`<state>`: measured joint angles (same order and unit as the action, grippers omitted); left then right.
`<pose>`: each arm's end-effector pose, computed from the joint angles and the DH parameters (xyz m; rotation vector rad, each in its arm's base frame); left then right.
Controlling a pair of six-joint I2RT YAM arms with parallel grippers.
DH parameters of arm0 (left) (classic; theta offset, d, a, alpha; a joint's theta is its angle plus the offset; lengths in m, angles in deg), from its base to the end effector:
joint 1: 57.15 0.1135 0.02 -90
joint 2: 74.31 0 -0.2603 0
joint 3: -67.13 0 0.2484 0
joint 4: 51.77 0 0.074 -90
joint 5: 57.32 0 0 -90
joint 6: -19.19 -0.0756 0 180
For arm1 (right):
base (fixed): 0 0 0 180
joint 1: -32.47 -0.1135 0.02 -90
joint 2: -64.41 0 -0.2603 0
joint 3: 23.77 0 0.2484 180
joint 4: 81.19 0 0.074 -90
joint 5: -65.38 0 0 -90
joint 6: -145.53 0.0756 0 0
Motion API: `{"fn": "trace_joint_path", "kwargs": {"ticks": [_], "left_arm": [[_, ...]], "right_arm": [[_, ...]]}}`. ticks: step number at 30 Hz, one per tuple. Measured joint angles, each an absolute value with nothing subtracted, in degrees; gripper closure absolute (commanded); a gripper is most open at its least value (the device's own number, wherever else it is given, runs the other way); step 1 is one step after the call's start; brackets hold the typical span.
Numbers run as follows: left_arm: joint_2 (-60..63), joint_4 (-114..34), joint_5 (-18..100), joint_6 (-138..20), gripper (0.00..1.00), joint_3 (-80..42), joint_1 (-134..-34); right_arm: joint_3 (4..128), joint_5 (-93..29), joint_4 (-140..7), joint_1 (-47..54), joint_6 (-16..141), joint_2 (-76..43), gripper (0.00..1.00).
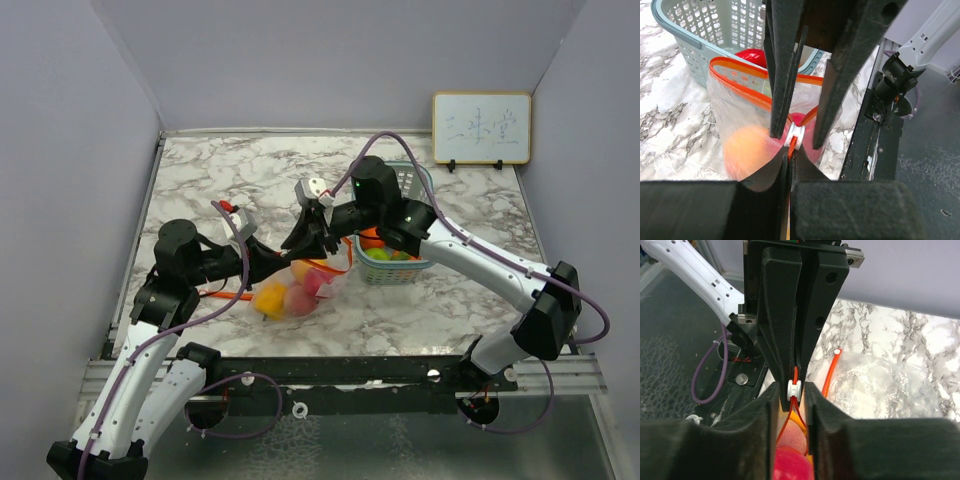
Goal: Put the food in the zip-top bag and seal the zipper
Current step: Zip the zipper food storage bag at the center of the board.
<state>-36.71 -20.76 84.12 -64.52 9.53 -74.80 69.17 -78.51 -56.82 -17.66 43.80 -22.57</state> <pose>0.1403 -0.1067 0.3341 0.8339 1.6133 -1.0839 0.1876 0.3199 0.3618 -1.5357 1.2409 1.3295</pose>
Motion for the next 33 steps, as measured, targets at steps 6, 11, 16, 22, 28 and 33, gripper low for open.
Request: {"fn": "trace_joint_path", "kwargs": {"ticks": [6, 11, 16, 22, 28, 33], "left_arm": [[-36.8, -20.6, 84.1, -64.5, 1.0, 9.5, -74.9], [-36.8, -20.2, 84.0, -64.6, 1.0, 9.4, -74.9], [-36.7, -15.6, 81.5, -66.9, 1.0, 5.6, -75.0], [-36.5, -11.0, 75.4, -69.5, 1.0, -0.5, -75.1], [-35.7, -7.4, 63.7, -71.0, 1.0, -3.8, -75.3], [-35.5, -5.9, 50.5, -71.3, 1.0, -5.5, -75.4]], "right_arm": [[69.2, -78.9, -56.9, -17.4, 44.3, -23.2, 0.98], [69.0, -78.7, -56.9, -16.9, 44.2, -23.1, 0.98], [66.5, -78.7, -57.4, -14.6, 43.5, -21.1, 0.98], [65.7, -78.9, -57.3, -11.1, 41.7, -20.3, 0.98], [62.5, -79.2, -57.8, -7.1, 41.5, -20.2, 0.98], [59.6, -79.2, -58.2, -4.3, 41.6, -19.8, 0.98]]}}
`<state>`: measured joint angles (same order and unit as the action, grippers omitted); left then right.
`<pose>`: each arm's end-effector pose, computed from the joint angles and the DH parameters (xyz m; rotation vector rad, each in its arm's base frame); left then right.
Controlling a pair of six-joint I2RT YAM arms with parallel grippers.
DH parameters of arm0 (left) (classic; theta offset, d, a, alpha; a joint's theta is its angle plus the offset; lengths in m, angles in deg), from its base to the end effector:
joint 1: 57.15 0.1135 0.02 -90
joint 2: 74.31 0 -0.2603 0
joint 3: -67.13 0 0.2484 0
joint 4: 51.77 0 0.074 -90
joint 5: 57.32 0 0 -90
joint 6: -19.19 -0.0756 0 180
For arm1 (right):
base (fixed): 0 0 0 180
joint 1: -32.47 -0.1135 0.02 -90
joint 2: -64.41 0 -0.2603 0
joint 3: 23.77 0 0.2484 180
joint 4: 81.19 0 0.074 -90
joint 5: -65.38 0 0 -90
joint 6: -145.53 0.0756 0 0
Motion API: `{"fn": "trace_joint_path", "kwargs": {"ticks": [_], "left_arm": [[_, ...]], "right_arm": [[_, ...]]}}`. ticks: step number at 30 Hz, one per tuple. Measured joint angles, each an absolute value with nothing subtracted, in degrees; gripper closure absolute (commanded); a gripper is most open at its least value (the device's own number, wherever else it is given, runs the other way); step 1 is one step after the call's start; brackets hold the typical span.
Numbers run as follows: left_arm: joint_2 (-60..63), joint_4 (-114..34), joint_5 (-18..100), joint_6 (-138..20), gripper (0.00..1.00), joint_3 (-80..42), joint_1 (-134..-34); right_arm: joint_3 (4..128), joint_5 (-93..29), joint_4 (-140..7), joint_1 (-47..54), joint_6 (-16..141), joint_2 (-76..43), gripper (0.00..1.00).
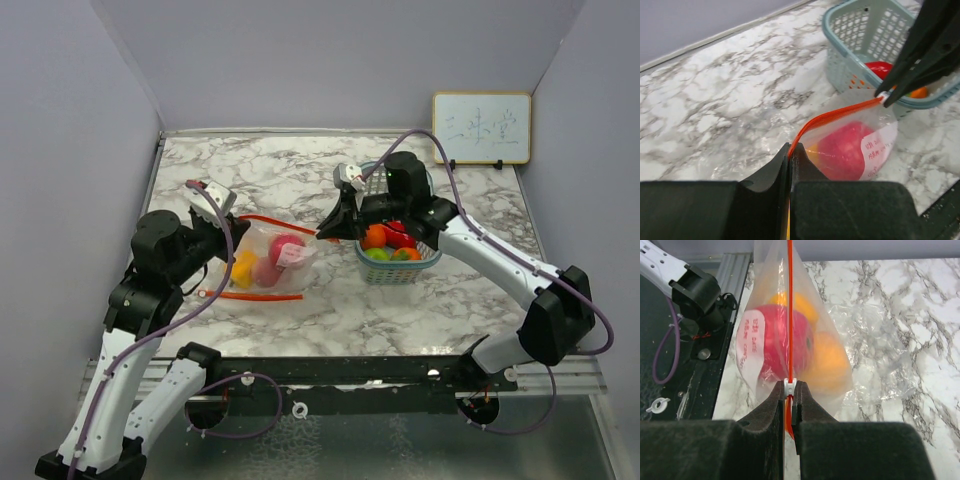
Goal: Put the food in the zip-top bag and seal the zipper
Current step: Zip the zipper food storage bag at the center of the board, then place the zipper food storage bag at the center of the board.
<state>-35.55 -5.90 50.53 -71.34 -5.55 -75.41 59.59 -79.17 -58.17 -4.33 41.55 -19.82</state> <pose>0.1503 -0.0740 0.3849 0.5147 1.7211 -0.4991 0.2433 0.2589 0.3210 -1.3798 1.4319 1.1955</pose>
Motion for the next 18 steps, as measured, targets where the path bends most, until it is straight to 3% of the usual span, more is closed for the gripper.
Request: {"fn": "trace_joint_path", "kwargs": {"ticks": [16, 17, 18], "left_arm": [[-35.4, -6.4, 27.5, -68.9, 1.0, -5.6, -75.7], [-35.4, -6.8, 26.5, -68.8, 1.0, -5.5, -75.6], [-35.4, -7.3, 25.6, -68.5, 1.0, -5.5, -75.6]], "right_arm": [[56.8, -69.5, -59.1, -3.1, 42.3, -17.9, 0.98], [56.8, -68.3, -59.1, -3.1, 42.4, -17.9, 0.97], [56.8, -66.3, -59.0, -3.0, 43.0, -17.9, 0.83]]}}
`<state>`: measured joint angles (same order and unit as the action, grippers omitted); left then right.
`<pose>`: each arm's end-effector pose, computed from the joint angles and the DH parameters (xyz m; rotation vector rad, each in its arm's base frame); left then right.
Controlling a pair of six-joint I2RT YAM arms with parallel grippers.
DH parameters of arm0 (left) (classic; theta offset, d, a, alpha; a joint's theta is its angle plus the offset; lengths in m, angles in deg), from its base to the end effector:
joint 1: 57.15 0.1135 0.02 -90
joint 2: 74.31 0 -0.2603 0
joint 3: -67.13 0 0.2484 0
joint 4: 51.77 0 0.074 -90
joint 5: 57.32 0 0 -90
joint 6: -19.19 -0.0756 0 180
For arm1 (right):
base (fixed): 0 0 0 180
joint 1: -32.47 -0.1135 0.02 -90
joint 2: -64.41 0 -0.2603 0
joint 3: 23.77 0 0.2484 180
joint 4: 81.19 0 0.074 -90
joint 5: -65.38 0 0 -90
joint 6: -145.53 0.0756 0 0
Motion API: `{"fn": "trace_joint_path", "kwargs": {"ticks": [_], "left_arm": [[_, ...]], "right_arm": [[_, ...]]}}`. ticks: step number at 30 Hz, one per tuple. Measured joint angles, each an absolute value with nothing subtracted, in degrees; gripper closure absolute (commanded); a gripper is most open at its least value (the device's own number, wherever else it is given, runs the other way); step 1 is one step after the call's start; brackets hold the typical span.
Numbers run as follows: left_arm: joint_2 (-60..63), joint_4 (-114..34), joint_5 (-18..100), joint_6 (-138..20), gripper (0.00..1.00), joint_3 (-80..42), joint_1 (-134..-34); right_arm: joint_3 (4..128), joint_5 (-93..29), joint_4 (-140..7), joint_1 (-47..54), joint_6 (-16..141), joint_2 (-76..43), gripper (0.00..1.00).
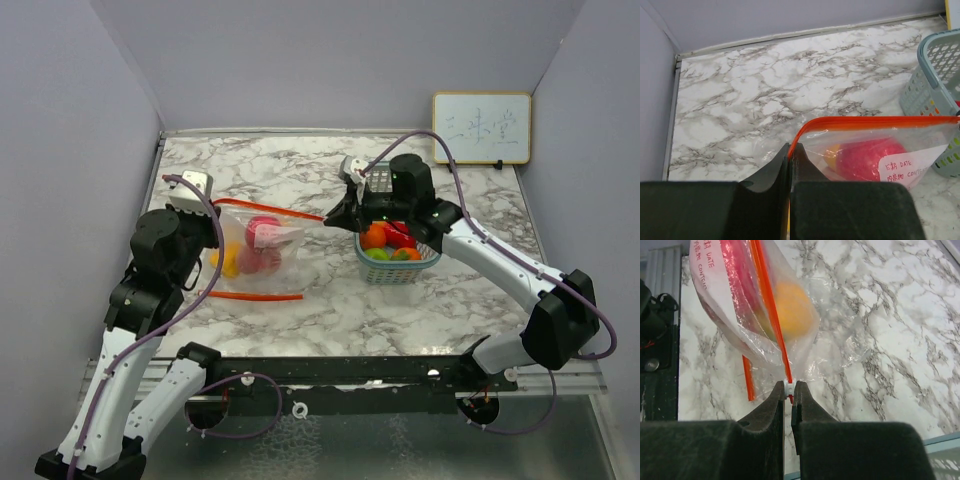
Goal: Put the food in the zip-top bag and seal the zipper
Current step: Place the zipper food storage bag at the center of the board.
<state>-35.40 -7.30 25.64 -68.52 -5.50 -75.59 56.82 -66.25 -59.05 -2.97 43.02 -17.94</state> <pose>0.1647 -0.0451 0.3871 0.1582 1.7524 -0.1555 0.2584 0.2456 0.3110 -1.2303 1.5822 0.9765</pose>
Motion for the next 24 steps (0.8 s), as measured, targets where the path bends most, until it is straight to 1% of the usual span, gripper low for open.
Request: {"fn": "trace_joint_path", "kwargs": {"ticks": [1, 2, 4, 7, 8, 9, 12, 16, 19, 21, 24], "left_arm": [[-35.3, -7.8, 25.3, -68.2, 1.0, -5.5, -75.6], [-35.2, -8.3, 25.3, -67.8, 1.0, -5.4, -75.6], [-34.5, -10.2, 25.0, -66.8, 1.0, -4.8, -75.5], [-33.3, -13.6, 24.4, -64.8, 1.0, -3.4, -75.1], [-32.6, -15.1, 24.3, -63.9, 1.0, -3.0, -75.1], [-31.7, -16.5, 24.3, -63.1, 1.0, -2.8, -75.1], [-27.7, -21.5, 22.7, -60.5, 1.0, -2.5, -75.1], [-22.1, -28.6, 16.8, -57.1, 1.0, -1.2, -75.1], [-19.1, -33.6, 11.6, -55.2, 1.0, -0.4, -74.9], [-17.7, -36.8, 8.1, -54.6, 1.0, -0.4, -74.7], [-16.6, -39.9, 4.5, -54.2, 1.0, -0.6, -74.3]], "right_arm": [[56.8, -64.9, -59.1, -2.9, 43.4, -17.9, 0.65], [56.9, -63.6, -59.2, -2.8, 44.1, -17.9, 0.51], [57.4, -60.2, -59.0, -2.8, 46.6, -18.0, 0.42], [58.5, -57.8, -59.0, -2.3, 49.3, -18.1, 0.22], [58.9, -57.4, -59.5, -2.1, 51.1, -18.1, 0.19], [59.2, -57.3, -59.7, -1.9, 52.1, -18.1, 0.17], [60.5, -56.8, -59.9, -1.9, 55.0, -18.1, 0.17], [61.5, -55.3, -59.4, -3.3, 55.8, -17.8, 0.17], [62.3, -52.2, -57.4, -7.7, 54.7, -18.1, 0.15], [62.4, -49.9, -56.9, -12.5, 53.6, -18.7, 0.15], [62.1, -48.6, -56.8, -17.2, 52.9, -20.6, 0.14]]}}
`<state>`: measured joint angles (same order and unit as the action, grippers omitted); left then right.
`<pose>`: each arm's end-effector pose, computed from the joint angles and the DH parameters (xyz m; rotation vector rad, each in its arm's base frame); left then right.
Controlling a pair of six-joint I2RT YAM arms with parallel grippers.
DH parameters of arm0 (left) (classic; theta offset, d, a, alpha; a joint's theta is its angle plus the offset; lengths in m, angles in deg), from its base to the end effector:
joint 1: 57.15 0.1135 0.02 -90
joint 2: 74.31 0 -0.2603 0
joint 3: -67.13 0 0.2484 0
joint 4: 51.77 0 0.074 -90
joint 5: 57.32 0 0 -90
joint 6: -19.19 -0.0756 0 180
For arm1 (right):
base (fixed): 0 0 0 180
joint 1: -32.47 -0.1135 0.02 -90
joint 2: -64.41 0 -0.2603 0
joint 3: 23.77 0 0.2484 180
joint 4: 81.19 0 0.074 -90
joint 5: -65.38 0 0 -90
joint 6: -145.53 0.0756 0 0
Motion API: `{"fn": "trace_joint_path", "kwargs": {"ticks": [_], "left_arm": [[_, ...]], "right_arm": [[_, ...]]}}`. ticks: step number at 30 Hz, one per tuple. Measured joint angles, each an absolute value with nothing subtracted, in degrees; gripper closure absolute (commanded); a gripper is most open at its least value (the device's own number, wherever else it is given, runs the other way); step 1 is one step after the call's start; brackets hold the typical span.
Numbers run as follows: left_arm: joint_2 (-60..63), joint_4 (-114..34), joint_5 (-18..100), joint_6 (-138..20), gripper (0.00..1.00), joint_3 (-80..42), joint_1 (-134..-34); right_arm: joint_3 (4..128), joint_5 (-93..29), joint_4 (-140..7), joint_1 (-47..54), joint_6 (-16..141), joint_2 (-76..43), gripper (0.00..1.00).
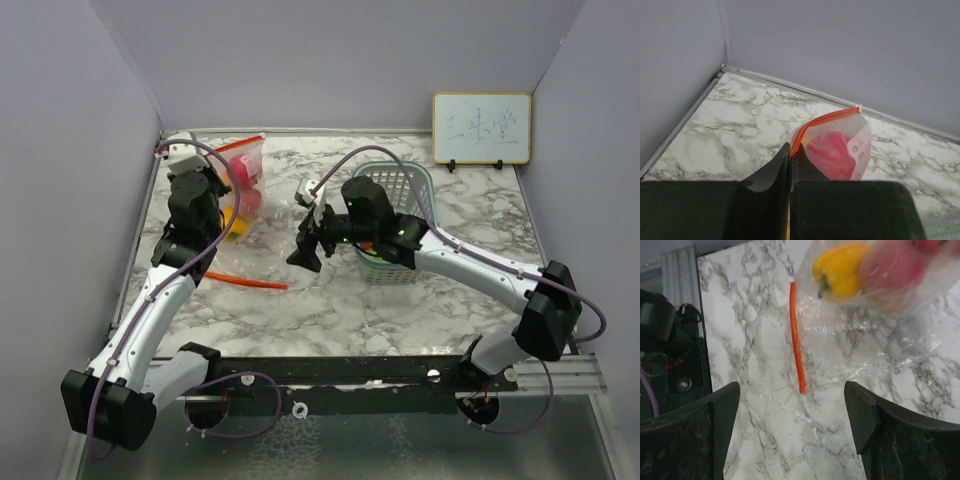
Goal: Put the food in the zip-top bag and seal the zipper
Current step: Place the zipper food storage bag at the center of the board.
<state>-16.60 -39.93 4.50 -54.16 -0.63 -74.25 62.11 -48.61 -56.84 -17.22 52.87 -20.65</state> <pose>0.2648 -0.0441 0.3725 -0.3718 1.5549 -0.0639 0.2205 0.3075 0.3193 -1.1596 1.7127 0.9347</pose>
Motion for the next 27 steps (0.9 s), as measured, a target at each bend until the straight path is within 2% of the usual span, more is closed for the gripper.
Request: {"fn": "trace_joint_path", "kwargs": {"ticks": [8, 15, 23, 27], "left_arm": [[-18.2, -46.8, -3.4, -54.0, 1.0, 0.8, -73.0], [-21.4, -48.1, -14.2, -53.4, 0.99, 7.0, -70.2], [-24.7, -45.8, -17.0, -46.9, 0.73, 8.4, -68.4], [-25.6, -42.1, -17.1, -42.2, 0.55, 10.4, -68.0]], "right_arm": [[61.1, -42.9, -57.5, -20.2, 54.0, -32.5, 0.14], [65.7, -35.6, -56.8, -22.8, 57.4, -43.1, 0.11], [69.9, -29.4, -56.9, -23.7, 65.7, -47.8, 0.09], [71.9, -25.9, -56.4, -24.1, 69.7, -52.3, 0.09]]}}
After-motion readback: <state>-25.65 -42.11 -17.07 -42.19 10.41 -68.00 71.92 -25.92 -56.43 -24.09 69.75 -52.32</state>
